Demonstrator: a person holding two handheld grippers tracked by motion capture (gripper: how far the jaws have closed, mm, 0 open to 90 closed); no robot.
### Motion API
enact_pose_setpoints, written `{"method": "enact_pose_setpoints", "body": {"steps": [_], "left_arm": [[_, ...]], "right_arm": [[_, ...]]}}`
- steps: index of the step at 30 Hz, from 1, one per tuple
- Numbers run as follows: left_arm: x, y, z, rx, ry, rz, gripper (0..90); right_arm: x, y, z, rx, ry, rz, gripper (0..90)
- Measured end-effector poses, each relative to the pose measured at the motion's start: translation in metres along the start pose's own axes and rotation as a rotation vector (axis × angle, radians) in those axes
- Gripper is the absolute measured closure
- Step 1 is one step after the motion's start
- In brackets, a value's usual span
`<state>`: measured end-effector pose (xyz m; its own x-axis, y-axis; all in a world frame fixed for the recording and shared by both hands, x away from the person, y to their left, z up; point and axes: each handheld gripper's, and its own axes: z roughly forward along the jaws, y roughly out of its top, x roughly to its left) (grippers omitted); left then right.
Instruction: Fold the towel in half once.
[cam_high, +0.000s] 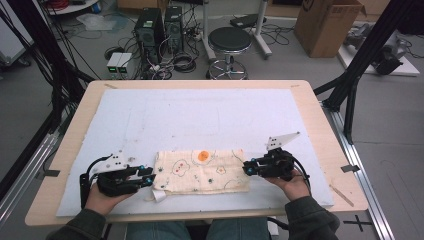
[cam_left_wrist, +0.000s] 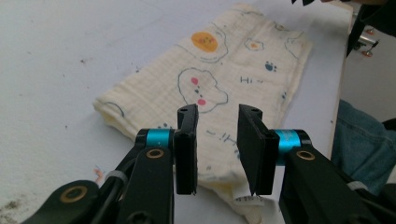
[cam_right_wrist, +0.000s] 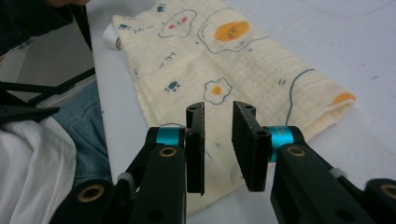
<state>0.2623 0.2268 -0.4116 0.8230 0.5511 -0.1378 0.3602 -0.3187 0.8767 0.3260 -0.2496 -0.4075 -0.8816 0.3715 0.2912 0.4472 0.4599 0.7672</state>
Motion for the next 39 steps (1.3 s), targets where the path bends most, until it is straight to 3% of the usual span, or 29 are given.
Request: {"method": "enact_pose_setpoints", "body": {"steps": [3,8,12,15,18,24,29,36,39], "left_arm": [[0.001,0.003,0.006,0.015,-0.001,-0.003,68.3],[-0.004,-0.002,0.025,0.069,-0.045,0.008,71.6],[-0.007,-0.008,0.030,0.126,-0.088,0.028,71.3],[-0.007,-0.013,0.030,0.151,-0.112,0.030,67.5],[-0.008,-0.017,0.031,0.173,-0.107,0.031,64.5],[-0.004,-0.019,0.030,0.171,-0.091,0.027,75.9],[-0.005,-0.019,0.028,0.161,-0.077,0.026,83.8],[-0.004,-0.017,0.022,0.120,-0.070,0.016,84.6],[-0.005,-0.017,0.020,0.133,-0.071,0.023,84.7]], "right_arm": [[0.004,0.002,0.000,0.005,0.008,-0.018,71.7],[0.008,-0.003,0.020,0.109,0.035,-0.055,67.9],[0.012,-0.009,0.028,0.171,0.047,-0.095,63.9],[0.013,-0.013,0.028,0.180,0.044,-0.123,63.1],[0.012,-0.017,0.029,0.211,0.019,-0.120,65.7],[0.009,-0.018,0.028,0.199,0.027,-0.113,81.7],[0.012,-0.016,0.025,0.186,0.029,-0.114,84.3],[0.017,-0.010,0.017,0.137,0.030,-0.131,84.5],[0.021,-0.010,0.016,0.135,0.045,-0.130,84.5]]}}
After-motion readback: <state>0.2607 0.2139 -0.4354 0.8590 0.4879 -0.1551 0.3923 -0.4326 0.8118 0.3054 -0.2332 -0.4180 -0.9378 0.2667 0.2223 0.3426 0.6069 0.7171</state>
